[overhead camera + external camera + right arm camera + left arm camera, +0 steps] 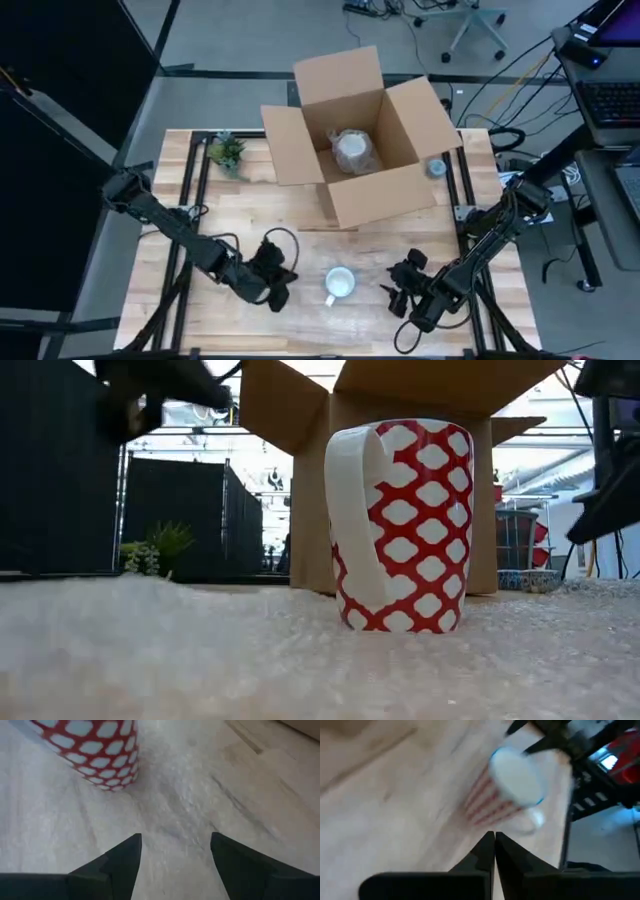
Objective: Wrap mug
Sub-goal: Wrap the red mug with the bubble wrap
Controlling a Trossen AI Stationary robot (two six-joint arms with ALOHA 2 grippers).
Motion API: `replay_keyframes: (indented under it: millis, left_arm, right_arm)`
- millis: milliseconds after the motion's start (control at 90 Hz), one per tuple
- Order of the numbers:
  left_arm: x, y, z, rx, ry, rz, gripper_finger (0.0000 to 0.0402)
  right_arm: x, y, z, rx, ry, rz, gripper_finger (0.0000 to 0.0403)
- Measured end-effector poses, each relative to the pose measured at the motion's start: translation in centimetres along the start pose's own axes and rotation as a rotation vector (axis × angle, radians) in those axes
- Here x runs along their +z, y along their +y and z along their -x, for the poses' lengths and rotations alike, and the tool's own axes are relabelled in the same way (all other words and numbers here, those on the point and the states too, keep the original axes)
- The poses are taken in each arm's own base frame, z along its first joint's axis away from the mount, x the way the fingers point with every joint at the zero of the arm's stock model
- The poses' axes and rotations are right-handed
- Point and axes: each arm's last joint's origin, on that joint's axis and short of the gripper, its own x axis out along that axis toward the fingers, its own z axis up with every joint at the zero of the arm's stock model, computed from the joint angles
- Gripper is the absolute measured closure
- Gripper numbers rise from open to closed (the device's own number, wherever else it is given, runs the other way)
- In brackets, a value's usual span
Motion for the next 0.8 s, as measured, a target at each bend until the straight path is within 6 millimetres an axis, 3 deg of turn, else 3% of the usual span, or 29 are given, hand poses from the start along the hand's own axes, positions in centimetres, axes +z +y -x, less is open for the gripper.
replay_keyframes:
  millis: [267, 467, 656, 800]
  left_arm:
    - [-1.2, 1.1, 0.8, 0.159, 0.170, -0.002, 0.0401]
    - [0.1, 2.5, 0.0, 0.203, 0.203, -0.042, 0.0392]
    - [1.1, 4.6, -0.6, 0.243, 0.384, 0.008, 0.0318]
    - [0.3, 4.9, 0.0, 0.302, 0.467, 0.070, 0.0239]
  right_arm:
    - [0.2, -0.1, -0.2, -0.004, 0.004, 0.014, 0.0179]
    - [0.0, 0.0, -0.4, -0.011, 0.005, 0.023, 0.0179]
    - [-0.9, 0.1, -1.5, -0.044, 0.018, 0.056, 0.0179]
    - [-1.5, 0.1, -2.1, -0.063, 0.039, 0.091, 0.0179]
